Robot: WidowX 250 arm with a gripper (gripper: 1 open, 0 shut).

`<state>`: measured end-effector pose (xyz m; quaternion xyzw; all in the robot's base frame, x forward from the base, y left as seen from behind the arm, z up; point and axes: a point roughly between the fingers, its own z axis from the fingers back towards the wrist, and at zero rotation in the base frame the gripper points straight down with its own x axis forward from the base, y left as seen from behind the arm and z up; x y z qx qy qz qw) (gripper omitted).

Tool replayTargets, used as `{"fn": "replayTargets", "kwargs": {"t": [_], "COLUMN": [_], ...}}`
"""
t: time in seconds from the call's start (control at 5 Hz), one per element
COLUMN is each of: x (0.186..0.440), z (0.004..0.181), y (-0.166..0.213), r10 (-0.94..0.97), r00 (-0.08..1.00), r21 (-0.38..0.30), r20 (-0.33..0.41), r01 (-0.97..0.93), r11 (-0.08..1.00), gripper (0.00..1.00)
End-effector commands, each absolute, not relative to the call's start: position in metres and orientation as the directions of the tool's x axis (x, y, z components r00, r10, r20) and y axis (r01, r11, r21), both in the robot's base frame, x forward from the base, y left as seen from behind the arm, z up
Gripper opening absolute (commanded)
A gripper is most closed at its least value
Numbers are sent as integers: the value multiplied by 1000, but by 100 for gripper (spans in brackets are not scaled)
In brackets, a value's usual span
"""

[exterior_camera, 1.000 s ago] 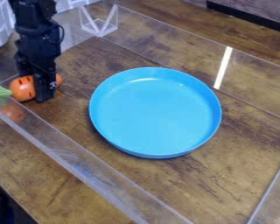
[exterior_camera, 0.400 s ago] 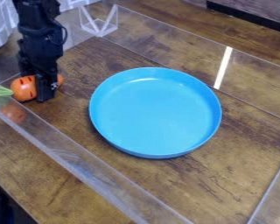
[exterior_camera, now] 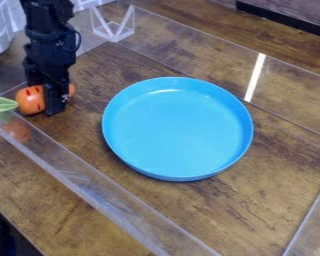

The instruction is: Put the carrot in the blue tray

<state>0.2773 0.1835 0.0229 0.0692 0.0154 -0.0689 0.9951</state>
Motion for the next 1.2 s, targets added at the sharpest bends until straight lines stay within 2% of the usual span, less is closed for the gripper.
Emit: {"fn": "replayTargets", "kwargs": {"t": [0.0,0.2,0.4,0.6,1.0], "x": [293,296,302,307,310], "z": [42,47,62,85,85], "y": [183,182,181,175,172], "r10": [-162,-168,-172,-182,-204], "r00": [987,986,985,983,979], "r21": [180,192,209,231,266], "r20": [-6,-6,1,13,-13], "r01": [160,166,168,174,200], "r11": [971,967,963,957,943], "gripper": [0,0,0,0,0]}}
